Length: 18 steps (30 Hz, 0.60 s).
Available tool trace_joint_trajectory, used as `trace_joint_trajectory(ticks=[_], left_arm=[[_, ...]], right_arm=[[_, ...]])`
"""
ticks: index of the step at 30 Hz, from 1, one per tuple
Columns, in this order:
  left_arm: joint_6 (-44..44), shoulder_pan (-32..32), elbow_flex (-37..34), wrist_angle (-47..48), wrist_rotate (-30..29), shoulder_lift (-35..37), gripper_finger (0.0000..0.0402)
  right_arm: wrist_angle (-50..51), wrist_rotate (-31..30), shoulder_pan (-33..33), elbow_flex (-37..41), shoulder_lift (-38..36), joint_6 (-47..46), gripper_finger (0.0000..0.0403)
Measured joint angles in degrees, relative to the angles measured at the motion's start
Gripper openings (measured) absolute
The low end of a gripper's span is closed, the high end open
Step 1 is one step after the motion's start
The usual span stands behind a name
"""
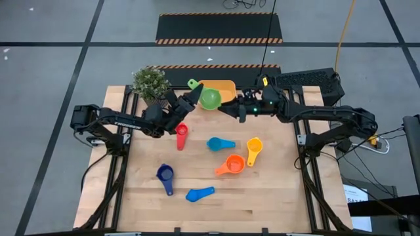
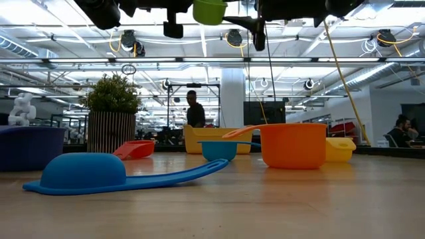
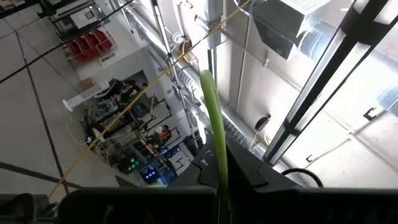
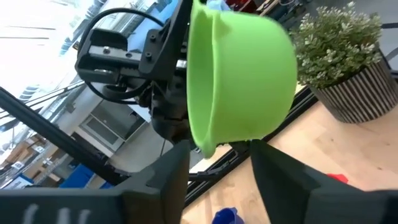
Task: Nest measuring cups in basket
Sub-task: Stack the green measuring cup on top of the orange measuring cup
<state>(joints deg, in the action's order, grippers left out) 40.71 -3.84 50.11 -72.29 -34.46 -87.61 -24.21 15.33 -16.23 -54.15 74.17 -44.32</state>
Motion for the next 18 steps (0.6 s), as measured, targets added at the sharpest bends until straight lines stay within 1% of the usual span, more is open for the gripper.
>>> trace_joint_trajectory(ticks=[4, 9, 13, 15, 18], left_arm=[[-0.79, 0.0, 0.0, -0.03, 0.02, 0.0, 0.0015], [-1.27, 0.0, 0.0, 0.02, 0.85, 0.0, 0.0006], [-1.33, 0.0, 0.0, -0.07, 0.87, 0.0, 0.0016], [-1.34, 0.0, 0.0, -0.09, 1.03, 0.0, 0.0021], [-1.38, -0.01, 0.0, -0.09, 1.91, 0.0, 0.0023]], right_arm=[[-0.02, 1.09, -0.71, 0.0, 0.0, 0.0, 0.0106], [-0.45, 2.94, -1.11, 0.0, 0.0, -0.02, 0.0057], [-1.11, 3.1, -1.17, 0.0, 0.0, -0.02, 0.0015], [-1.23, 3.45, -1.43, 0.0, 0.0, -0.02, 0.0005], [-1.3, 4.91, -2.04, 0.0, 0.0, -0.17, 0.0006]])
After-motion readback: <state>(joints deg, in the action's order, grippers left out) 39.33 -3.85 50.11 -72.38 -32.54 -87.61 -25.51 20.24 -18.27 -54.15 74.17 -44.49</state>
